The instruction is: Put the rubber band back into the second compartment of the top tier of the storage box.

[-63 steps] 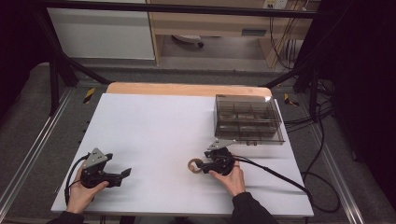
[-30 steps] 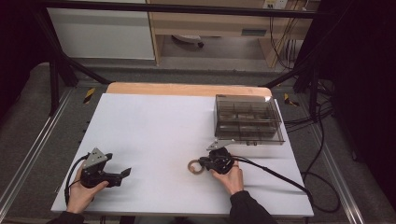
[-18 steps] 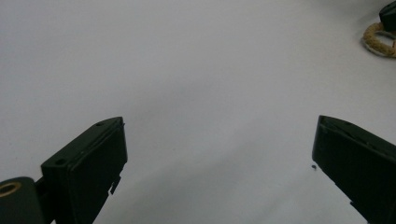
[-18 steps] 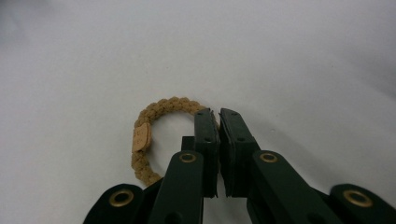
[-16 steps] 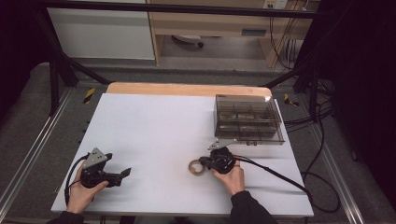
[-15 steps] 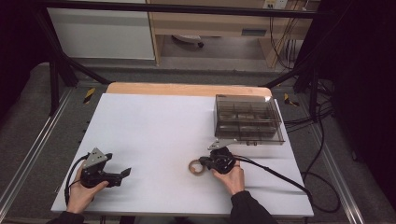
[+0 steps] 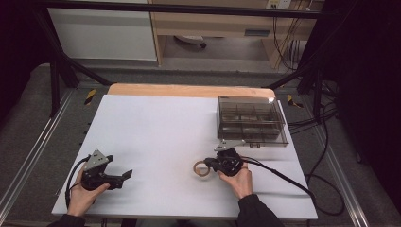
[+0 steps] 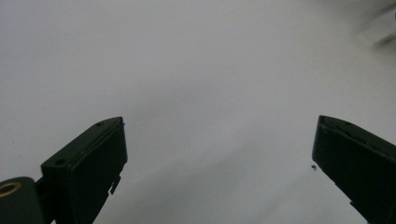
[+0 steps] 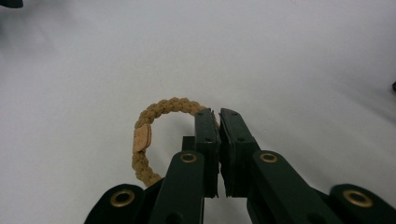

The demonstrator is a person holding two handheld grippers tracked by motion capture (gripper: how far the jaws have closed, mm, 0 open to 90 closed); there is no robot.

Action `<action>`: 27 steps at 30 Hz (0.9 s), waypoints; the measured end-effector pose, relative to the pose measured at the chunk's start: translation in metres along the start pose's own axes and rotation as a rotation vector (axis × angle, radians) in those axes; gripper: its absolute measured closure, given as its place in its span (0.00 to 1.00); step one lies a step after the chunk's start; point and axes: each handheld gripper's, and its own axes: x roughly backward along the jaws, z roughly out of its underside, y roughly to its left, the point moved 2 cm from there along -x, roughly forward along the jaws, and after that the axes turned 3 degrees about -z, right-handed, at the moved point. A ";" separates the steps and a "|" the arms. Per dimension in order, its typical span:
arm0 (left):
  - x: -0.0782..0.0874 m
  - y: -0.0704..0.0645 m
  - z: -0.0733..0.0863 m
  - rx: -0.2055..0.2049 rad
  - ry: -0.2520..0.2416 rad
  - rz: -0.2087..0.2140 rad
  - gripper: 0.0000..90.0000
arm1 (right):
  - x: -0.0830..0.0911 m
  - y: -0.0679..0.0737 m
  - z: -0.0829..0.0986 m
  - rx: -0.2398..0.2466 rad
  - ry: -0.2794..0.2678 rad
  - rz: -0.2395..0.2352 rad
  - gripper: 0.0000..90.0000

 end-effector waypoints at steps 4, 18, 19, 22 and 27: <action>0.000 0.000 0.000 0.000 0.000 0.000 0.03 | 0.009 0.000 -0.002 0.004 -0.002 0.006 0.96; 0.000 0.000 0.000 -0.002 0.004 0.000 0.03 | 0.034 -0.003 -0.007 -0.005 -0.028 0.018 0.96; 0.000 0.000 0.000 -0.002 0.004 0.000 0.03 | 0.034 -0.003 -0.007 -0.005 -0.028 0.018 0.96; 0.000 0.000 0.000 -0.003 0.004 0.000 0.03 | 0.039 -0.005 -0.007 -0.007 -0.029 0.022 0.96; 0.000 0.000 0.000 0.001 0.001 0.000 0.03 | 0.048 -0.008 -0.006 -0.011 -0.035 0.031 0.96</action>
